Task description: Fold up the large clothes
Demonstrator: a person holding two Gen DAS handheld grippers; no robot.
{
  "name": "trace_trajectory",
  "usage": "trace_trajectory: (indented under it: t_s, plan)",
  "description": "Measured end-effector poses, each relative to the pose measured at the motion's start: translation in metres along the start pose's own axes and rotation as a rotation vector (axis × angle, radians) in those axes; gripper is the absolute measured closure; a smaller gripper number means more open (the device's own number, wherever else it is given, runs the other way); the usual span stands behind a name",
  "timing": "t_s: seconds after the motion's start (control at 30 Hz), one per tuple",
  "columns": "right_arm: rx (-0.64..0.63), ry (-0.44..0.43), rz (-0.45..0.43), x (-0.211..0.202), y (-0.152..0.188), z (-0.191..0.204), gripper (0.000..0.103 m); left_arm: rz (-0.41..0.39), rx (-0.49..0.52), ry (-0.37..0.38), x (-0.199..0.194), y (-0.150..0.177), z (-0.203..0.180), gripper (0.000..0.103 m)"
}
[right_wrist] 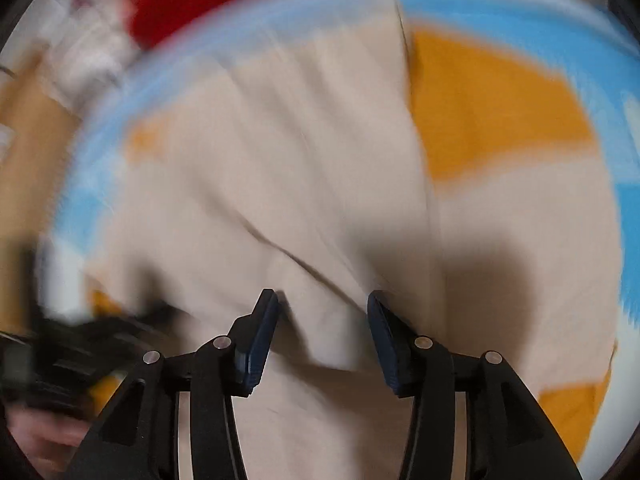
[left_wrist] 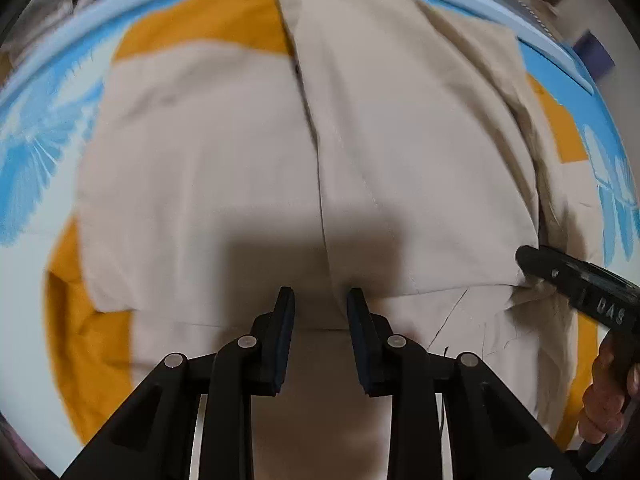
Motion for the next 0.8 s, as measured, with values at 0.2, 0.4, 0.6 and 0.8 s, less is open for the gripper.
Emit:
trace_trajectory:
  t_s: [0.2,0.4,0.6,0.8]
  plan:
    - [-0.026,0.033,-0.234,-0.078,-0.02,0.008,0.06,-0.135,0.056,-0.039,-0.049,-0.006,-0.005,0.078]
    - [-0.025,0.045,-0.507,-0.18,-0.017,0.013,0.06,-0.209,0.068,-0.035,-0.085,0.023,-0.014,0.078]
    - [-0.004,0.052,-0.601,-0.233,0.023,-0.009,0.06,-0.275,0.064,-0.01,-0.113,0.04,-0.019,0.078]
    - [-0.047,0.062,-0.746,-0.301,0.069,-0.037,0.091,-0.378,0.137,0.027,-0.168,0.063,-0.02,0.092]
Point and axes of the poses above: each gripper's, at about its wrist camera, not at the fingertips, and x roughly the way its jaws point, z to its left, y to its underside, the point moved 10 cm from there along x, roughly the way its jaws point, and after that the axes turned 8 degrees about y, right-handed, at the moved point
